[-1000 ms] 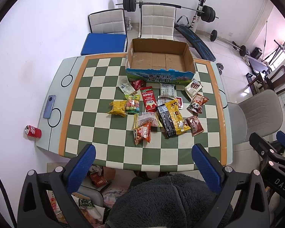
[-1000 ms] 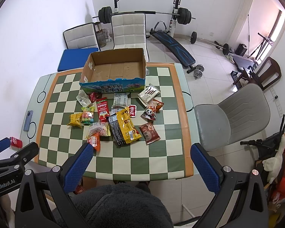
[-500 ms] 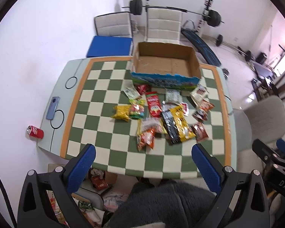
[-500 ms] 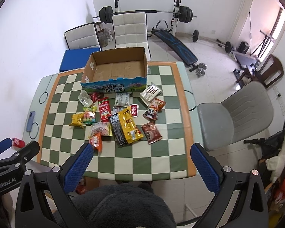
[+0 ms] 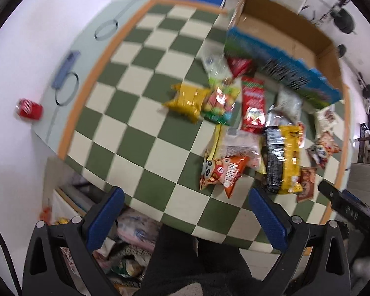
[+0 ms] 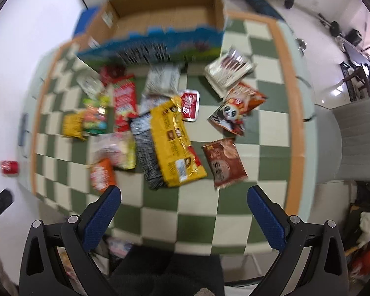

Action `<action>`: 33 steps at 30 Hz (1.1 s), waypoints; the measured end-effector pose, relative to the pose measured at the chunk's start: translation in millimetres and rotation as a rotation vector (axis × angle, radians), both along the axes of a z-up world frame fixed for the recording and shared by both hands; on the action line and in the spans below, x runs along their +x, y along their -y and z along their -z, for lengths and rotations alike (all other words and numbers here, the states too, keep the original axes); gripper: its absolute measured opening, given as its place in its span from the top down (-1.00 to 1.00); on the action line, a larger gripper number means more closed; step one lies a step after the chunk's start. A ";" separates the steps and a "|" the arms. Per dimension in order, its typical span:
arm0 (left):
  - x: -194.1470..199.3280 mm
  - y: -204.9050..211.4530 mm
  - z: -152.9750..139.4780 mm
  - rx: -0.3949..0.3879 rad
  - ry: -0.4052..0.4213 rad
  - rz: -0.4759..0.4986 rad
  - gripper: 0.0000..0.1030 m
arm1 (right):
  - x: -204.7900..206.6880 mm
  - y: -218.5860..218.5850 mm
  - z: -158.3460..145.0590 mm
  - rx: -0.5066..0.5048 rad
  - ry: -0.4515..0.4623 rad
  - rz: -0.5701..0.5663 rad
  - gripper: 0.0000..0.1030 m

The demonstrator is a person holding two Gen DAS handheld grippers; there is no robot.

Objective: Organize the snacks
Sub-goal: 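Grasp the white bread packet with the left tool while the right tool grasps the yellow-black bag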

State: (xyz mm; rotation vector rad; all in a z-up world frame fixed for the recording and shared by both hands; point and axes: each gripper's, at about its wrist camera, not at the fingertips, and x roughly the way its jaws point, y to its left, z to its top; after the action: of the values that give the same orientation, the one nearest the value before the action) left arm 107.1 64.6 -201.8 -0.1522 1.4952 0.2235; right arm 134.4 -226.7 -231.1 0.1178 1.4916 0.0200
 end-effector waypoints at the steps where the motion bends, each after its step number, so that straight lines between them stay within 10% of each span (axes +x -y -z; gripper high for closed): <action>1: 4.7 0.6 15.9 -0.008 -0.025 0.000 -1.00 | 15.1 -2.9 26.1 0.004 -0.037 -0.006 -1.00; 13: 78.6 13.5 128.8 -0.246 -0.214 -0.012 -1.00 | 75.5 -44.9 159.4 0.001 -0.234 -0.119 -1.00; 25: 104.3 68.7 191.5 -0.246 -0.378 0.158 -0.97 | 71.9 -27.2 163.1 0.101 -0.274 -0.095 -1.00; 33: 100.2 69.4 191.1 -0.239 -0.322 0.194 -0.33 | 72.9 -35.3 161.6 0.113 -0.279 -0.094 -1.00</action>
State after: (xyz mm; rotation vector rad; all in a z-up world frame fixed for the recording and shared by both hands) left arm 207.3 -4.7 -392.9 -0.1665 1.8431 -0.0928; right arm 207.3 -191.5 -392.7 0.1457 1.7747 0.1699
